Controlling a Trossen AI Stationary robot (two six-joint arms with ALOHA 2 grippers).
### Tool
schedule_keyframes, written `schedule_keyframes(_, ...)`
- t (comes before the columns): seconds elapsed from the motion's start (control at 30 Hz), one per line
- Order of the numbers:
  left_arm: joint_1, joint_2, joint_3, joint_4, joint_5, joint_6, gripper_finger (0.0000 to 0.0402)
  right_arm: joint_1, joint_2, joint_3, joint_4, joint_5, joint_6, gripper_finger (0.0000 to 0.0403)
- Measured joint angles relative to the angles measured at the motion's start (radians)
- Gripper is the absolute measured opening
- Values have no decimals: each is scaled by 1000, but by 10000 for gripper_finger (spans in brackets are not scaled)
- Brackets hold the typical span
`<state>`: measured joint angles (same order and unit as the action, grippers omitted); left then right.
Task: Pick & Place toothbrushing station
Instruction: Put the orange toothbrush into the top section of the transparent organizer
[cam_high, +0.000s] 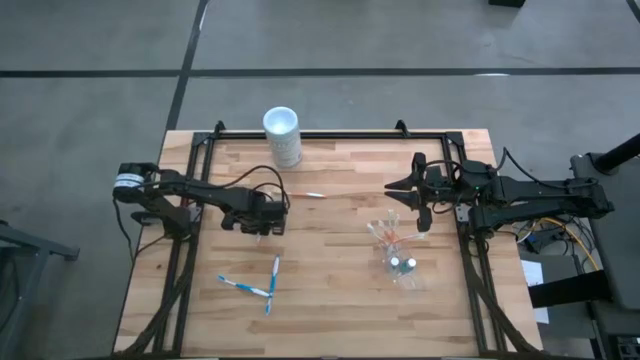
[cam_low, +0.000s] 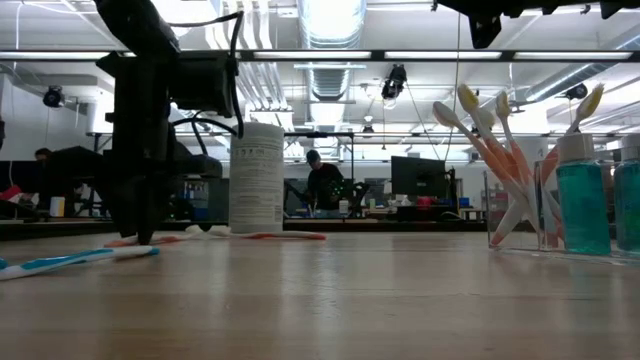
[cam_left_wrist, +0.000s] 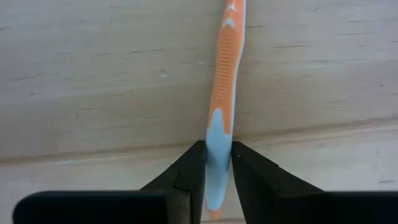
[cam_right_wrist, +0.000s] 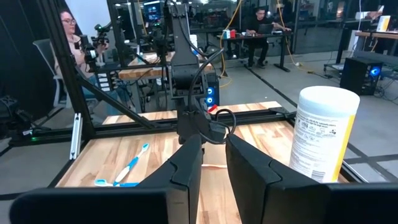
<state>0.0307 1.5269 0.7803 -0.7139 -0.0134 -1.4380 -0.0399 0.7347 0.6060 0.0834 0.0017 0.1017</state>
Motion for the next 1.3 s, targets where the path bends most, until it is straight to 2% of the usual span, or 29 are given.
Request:
schedule_keyframes(0.27, 0, 0, 0, -2, 1, -1, 81, 0, 0, 0, 0, 0, 0, 76)
schedule_keyframes(0.57, 0, -1, 2, 17, 3, 17, 18, 0, 0, 0, 0, 0, 0, 75)
schedule_keyframes(0.9, -2, -1, 10, 32, -64, 46, 23, 0, 0, 0, -5, 0, 0, 64)
schedule_keyframes(1.3, -1, -47, 136, 27, -184, 206, 21, 0, 0, 0, -5, 0, 3, 64)
